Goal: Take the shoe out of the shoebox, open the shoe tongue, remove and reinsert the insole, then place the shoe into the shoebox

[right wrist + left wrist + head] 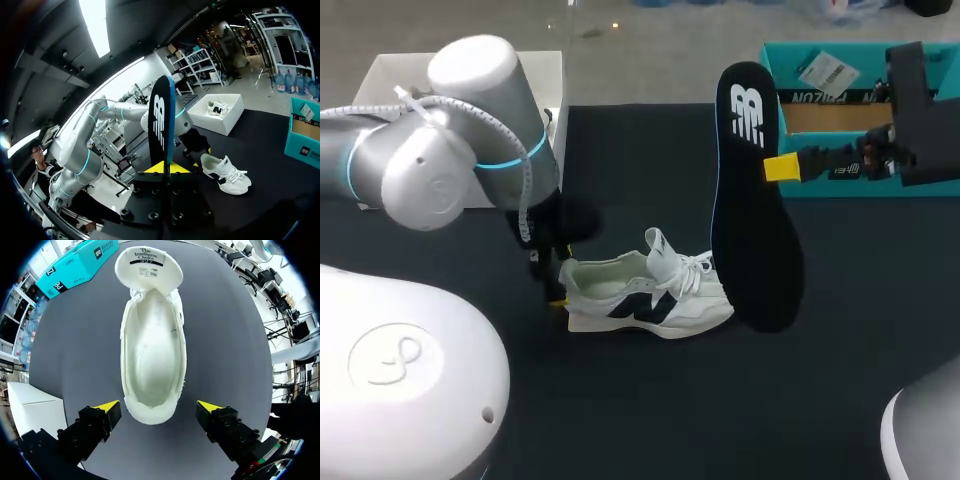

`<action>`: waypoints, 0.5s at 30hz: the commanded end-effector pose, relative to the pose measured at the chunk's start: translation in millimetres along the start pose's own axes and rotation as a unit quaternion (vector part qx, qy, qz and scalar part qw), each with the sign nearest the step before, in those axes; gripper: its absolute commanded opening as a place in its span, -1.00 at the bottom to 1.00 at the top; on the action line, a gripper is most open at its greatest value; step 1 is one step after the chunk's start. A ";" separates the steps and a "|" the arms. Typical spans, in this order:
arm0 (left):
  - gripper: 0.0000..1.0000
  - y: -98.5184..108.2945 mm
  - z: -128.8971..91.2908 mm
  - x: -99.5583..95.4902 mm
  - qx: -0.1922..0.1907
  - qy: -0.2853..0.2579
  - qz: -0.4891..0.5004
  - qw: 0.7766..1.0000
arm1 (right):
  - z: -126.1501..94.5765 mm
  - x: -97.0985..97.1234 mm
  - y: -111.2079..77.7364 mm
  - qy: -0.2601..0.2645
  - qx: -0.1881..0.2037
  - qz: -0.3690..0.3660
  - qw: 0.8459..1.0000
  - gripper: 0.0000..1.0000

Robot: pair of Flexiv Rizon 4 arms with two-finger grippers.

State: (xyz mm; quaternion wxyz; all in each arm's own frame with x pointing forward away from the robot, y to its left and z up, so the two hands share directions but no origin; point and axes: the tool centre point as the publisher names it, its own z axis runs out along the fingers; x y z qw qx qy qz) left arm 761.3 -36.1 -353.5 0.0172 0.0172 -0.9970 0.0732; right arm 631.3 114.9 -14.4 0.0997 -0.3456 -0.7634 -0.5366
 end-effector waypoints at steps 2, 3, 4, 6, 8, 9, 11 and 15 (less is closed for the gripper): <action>1.00 -10.2 -6.5 5.4 -0.076 -0.009 -0.004 0.997 | 3.9 -1.9 2.9 0.001 0.002 0.001 1.000 -1.00; 1.00 -10.4 -6.7 5.7 -0.076 -0.010 -0.005 0.997 | 3.9 -1.9 2.9 0.001 0.002 0.001 1.000 -1.00; 1.00 -10.4 -7.1 6.0 -0.075 -0.009 -0.006 0.997 | 3.9 -1.9 2.9 0.001 0.002 0.001 1.000 -1.00; 1.00 -10.0 -7.7 6.5 -0.075 -0.011 -0.009 0.997 | 3.9 -1.9 2.9 0.001 0.002 0.001 1.000 -1.00; 1.00 -9.9 -7.8 7.1 -0.080 -0.011 -0.012 0.997 | 3.9 -1.9 2.9 0.001 0.002 0.001 1.000 -1.00; 1.00 -10.0 -7.7 7.7 -0.083 -0.010 -0.012 0.996 | 3.9 -1.9 2.9 0.001 0.002 0.001 1.000 -1.00; 1.00 -10.4 -7.5 9.0 -0.092 -0.008 -0.013 0.996 | 3.9 -1.9 2.9 0.001 0.002 0.001 1.000 -1.00; 1.00 -10.7 -7.3 9.7 -0.095 -0.006 -0.014 0.995 | 3.9 -1.9 2.9 0.001 0.002 0.001 1.000 -1.00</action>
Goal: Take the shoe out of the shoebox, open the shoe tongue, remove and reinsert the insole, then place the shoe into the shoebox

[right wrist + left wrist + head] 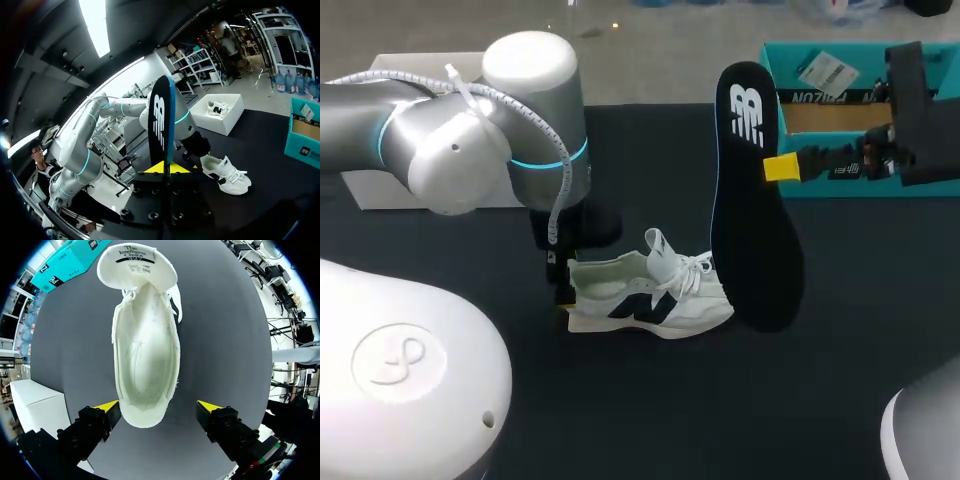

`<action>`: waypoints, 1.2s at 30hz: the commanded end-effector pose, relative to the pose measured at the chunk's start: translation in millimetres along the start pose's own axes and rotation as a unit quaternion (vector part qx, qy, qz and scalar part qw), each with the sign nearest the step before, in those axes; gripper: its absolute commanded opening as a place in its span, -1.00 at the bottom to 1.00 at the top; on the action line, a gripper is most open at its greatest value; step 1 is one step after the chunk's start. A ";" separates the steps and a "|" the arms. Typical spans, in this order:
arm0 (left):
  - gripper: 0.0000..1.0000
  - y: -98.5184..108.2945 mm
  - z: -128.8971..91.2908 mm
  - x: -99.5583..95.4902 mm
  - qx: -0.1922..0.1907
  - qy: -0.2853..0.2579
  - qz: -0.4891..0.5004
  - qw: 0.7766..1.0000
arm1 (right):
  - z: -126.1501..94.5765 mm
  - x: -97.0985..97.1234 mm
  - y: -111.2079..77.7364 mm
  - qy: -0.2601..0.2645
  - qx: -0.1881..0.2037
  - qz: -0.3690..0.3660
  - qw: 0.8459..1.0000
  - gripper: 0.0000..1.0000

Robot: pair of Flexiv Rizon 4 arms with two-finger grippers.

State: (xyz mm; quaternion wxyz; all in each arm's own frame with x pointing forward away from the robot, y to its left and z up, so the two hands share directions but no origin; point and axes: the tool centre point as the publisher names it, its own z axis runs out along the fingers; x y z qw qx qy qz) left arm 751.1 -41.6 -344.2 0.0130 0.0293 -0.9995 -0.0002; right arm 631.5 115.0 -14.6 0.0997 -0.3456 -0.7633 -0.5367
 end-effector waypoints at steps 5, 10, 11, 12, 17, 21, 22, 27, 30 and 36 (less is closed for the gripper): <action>1.00 -4.4 0.1 -1.0 -0.022 0.000 -0.001 1.000 | 3.7 -1.7 2.9 0.001 0.002 0.001 1.000 -1.00; 1.00 -4.4 0.1 -1.0 -0.022 0.000 -0.001 1.000 | 3.7 -1.7 2.9 0.001 0.002 0.001 1.000 -1.00; 1.00 -4.4 0.1 -1.0 -0.022 0.000 -0.001 1.000 | 3.7 -1.7 2.9 0.001 0.002 0.001 1.000 -1.00; 1.00 -4.4 0.1 -1.0 -0.022 0.000 -0.001 1.000 | 3.7 -1.7 2.9 0.001 0.002 0.001 1.000 -1.00; 1.00 -6.5 -4.5 -3.5 -0.021 -0.011 0.005 1.000 | 3.7 -1.7 2.9 0.001 0.002 0.001 1.000 -1.00; 1.00 -12.6 -10.6 -12.9 -0.017 -0.024 0.009 1.000 | 3.7 -1.7 2.9 0.001 0.002 0.001 1.000 -1.00; 1.00 -14.6 -12.3 -14.8 -0.017 -0.027 0.009 0.999 | 3.7 -1.7 2.9 0.001 0.002 0.001 1.000 -1.00; 1.00 -22.7 -20.5 -24.1 -0.003 -0.041 0.011 0.999 | 3.7 -1.7 2.9 0.001 0.002 0.001 1.000 -1.00; 1.00 -28.5 -20.5 -37.0 0.006 -0.047 -0.005 0.999 | 3.7 -1.7 2.9 0.001 0.002 0.001 1.000 -1.00; 1.00 -53.5 -12.3 -63.3 0.015 -0.057 -0.009 0.998 | 3.7 -1.7 2.9 0.001 0.002 0.001 1.000 -1.00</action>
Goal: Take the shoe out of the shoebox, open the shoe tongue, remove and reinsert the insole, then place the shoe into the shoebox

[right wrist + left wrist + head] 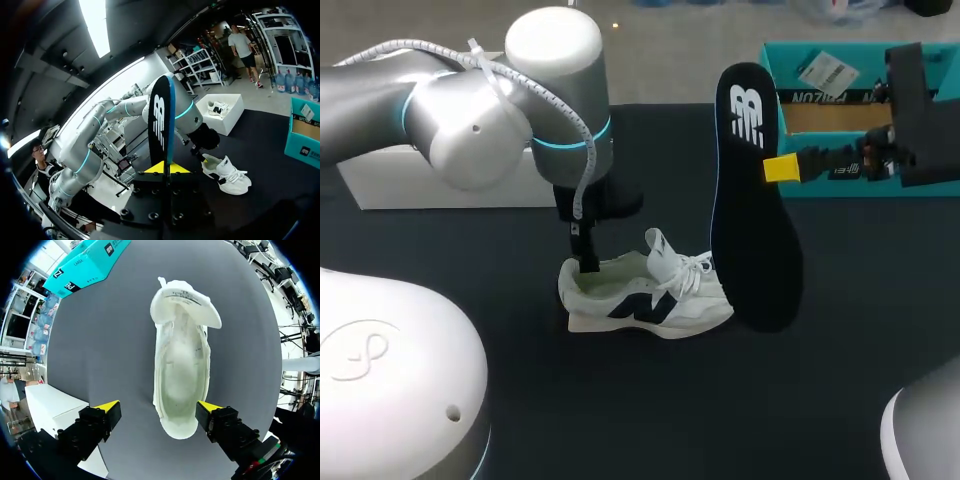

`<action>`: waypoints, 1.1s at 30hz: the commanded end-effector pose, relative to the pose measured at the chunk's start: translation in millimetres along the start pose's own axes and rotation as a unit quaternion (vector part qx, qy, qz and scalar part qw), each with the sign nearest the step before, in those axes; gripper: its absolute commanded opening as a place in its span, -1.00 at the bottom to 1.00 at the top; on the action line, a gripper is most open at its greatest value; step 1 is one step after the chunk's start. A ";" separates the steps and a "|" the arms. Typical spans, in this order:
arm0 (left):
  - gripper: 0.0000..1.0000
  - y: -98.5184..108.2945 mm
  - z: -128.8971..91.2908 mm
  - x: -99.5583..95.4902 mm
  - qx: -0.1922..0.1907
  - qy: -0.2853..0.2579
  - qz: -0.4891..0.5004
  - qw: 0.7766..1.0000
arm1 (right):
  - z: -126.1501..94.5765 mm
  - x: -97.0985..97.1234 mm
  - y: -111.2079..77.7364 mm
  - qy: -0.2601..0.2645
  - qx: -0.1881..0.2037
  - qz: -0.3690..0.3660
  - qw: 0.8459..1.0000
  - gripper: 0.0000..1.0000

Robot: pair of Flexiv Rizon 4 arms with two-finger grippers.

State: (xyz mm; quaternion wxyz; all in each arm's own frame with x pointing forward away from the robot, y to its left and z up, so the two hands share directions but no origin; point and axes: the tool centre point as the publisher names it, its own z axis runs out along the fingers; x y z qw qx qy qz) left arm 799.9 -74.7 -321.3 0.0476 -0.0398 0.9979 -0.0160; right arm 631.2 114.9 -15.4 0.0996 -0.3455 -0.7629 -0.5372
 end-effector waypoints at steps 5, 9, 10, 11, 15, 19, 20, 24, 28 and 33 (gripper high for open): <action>1.00 -41.9 23.4 -21.0 0.002 0.011 0.032 0.999 | 3.6 -1.5 3.6 0.001 0.003 0.001 1.000 -1.00; 0.95 -57.3 33.3 -23.4 0.007 0.016 0.043 0.999 | 3.6 -1.5 3.6 0.001 0.003 0.001 1.000 -1.00; 0.87 -60.1 35.4 -23.9 0.011 0.014 0.042 0.999 | 3.6 -1.5 3.6 0.001 0.003 0.001 1.000 -1.00; 0.74 -62.8 38.0 -25.0 0.016 0.015 0.041 0.999 | 3.6 -1.5 3.6 0.001 0.003 0.001 1.000 -1.00; 0.22 -71.2 45.1 -26.6 0.032 0.032 0.050 0.998 | 3.6 -1.5 3.6 0.001 0.003 0.001 1.000 -1.00; 0.04 -76.1 51.5 -19.4 0.030 0.038 0.058 0.997 | 3.6 -1.5 3.6 0.001 0.003 0.001 1.000 -1.00; -0.01 -76.3 54.1 -17.6 0.031 0.042 0.059 0.997 | 3.6 -1.5 3.6 0.001 0.003 0.001 1.000 -1.00; -0.36 -77.0 65.6 -13.7 0.029 0.060 0.059 0.996 | 3.6 -1.5 3.6 0.001 0.003 0.001 1.000 -1.00; -1.00 -70.7 62.2 -2.3 0.053 0.069 0.059 0.994 | 3.6 -1.5 3.6 0.001 0.003 0.001 1.000 -1.00; -1.00 -50.7 49.0 18.8 0.084 0.039 -0.015 0.996 | 3.6 -1.5 3.6 0.001 0.003 0.001 1.000 -1.00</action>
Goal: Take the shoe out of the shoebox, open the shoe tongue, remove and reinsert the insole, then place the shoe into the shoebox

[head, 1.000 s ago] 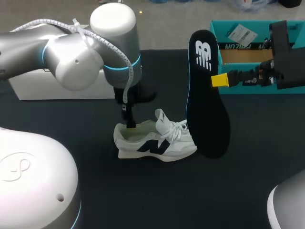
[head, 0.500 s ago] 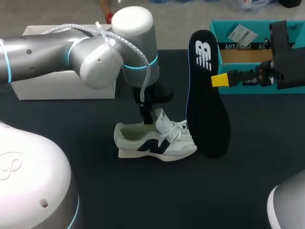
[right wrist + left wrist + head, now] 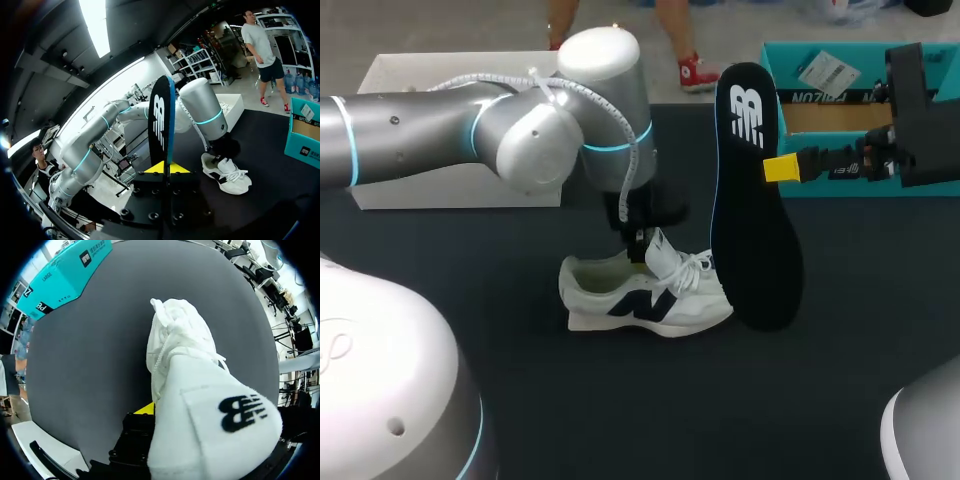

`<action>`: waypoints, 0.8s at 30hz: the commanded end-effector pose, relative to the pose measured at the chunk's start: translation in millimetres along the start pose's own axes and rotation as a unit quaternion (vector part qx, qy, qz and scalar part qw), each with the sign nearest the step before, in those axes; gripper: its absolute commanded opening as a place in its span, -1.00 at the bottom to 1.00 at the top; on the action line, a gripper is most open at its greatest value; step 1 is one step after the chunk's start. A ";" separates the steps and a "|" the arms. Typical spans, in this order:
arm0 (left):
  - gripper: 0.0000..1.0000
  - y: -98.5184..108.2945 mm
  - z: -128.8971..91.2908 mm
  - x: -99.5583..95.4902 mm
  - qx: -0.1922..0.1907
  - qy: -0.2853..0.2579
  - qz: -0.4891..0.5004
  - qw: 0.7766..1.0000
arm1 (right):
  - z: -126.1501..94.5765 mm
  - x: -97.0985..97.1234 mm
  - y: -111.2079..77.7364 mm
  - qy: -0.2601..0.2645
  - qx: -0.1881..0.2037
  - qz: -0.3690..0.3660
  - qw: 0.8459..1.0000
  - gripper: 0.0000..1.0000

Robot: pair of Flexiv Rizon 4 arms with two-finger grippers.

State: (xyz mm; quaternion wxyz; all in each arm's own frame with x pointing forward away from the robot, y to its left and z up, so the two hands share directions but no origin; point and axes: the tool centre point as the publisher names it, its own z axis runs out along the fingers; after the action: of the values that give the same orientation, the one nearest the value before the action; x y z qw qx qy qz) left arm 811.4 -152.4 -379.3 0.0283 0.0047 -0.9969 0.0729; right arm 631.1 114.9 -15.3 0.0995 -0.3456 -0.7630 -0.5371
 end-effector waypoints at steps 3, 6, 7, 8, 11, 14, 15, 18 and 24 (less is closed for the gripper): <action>-1.00 23.0 -11.5 21.8 0.031 -0.043 -0.041 0.998 | 3.7 -1.5 3.6 0.001 0.003 0.001 1.000 -1.00; -1.00 23.0 -11.5 21.8 0.031 -0.043 -0.041 0.998 | 3.7 -1.5 3.6 0.001 0.003 0.001 1.000 -1.00; -1.00 23.0 -11.5 21.8 0.031 -0.043 -0.041 0.998 | 3.7 -1.5 3.6 0.001 0.003 0.001 1.000 -1.00; -1.00 23.0 -11.5 21.8 0.031 -0.043 -0.041 0.998 | 3.7 -1.5 3.6 0.001 0.003 0.001 1.000 -1.00; -1.00 23.0 -11.5 21.8 0.031 -0.043 -0.041 0.998 | 3.7 -1.5 3.6 0.001 0.003 0.001 1.000 -1.00; -1.00 24.7 -28.2 21.9 0.021 0.004 0.068 0.997 | 3.7 -1.5 3.6 0.001 0.003 0.001 1.000 -1.00; -1.00 24.4 -32.5 20.5 0.014 0.038 0.112 0.993 | 3.7 -1.5 3.6 0.001 0.003 0.001 1.000 -1.00; -1.00 21.5 -41.2 20.4 -0.011 0.104 0.211 0.972 | 3.7 -1.5 3.6 0.001 0.003 0.001 1.000 -1.00; -1.00 21.0 -51.7 21.2 -0.038 0.169 0.373 0.912 | 3.7 -1.5 3.6 0.001 0.003 0.001 1.000 -1.00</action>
State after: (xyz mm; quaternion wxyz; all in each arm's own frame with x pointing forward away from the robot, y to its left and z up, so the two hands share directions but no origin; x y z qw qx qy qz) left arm 786.0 -121.4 -337.5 0.0449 -0.1240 -0.9874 0.0870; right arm 631.1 114.8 -15.2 0.0995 -0.3456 -0.7630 -0.5371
